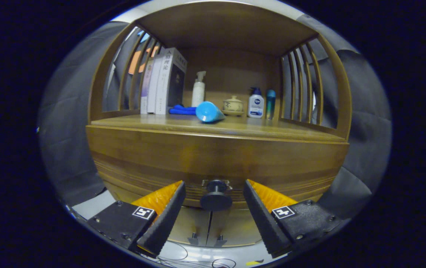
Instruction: Pull open the drawer, take out the items inside it, and place them on the countertop above the cabinet.
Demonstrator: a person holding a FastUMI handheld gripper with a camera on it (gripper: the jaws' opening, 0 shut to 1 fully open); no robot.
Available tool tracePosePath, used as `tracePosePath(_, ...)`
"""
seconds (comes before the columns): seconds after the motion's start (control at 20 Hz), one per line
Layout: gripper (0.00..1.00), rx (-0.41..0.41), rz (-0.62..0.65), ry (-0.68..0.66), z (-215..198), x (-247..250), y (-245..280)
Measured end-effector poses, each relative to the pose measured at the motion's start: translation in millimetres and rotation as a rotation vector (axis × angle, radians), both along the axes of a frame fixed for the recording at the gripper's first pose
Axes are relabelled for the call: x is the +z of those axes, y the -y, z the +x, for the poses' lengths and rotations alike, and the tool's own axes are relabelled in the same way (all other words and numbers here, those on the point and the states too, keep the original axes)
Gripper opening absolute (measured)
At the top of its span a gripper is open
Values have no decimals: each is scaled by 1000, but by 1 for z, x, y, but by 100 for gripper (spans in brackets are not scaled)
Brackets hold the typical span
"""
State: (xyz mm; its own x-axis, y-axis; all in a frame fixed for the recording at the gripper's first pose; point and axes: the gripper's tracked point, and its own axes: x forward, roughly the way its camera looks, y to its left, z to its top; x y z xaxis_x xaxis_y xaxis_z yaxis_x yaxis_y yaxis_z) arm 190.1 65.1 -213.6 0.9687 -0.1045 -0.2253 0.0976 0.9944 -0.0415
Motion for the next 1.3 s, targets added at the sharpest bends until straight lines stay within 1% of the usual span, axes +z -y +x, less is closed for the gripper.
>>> tracePosePath(0.1,100,32,-16,29,-18,12,-6)
tracePosePath(0.15,100,30,-22,36,-29,17,-4)
tracePosePath(0.4,100,49,3,152,-80,68,2)
tracePosePath(0.5,100,59,-1,174,-96,83,6)
tracePosePath(0.95,100,62,32,201,-156,128,26)
tracePosePath(1.15,100,89,-8,223,-177,148,27)
tracePosePath(1.3,100,121,-13,242,-191,163,18)
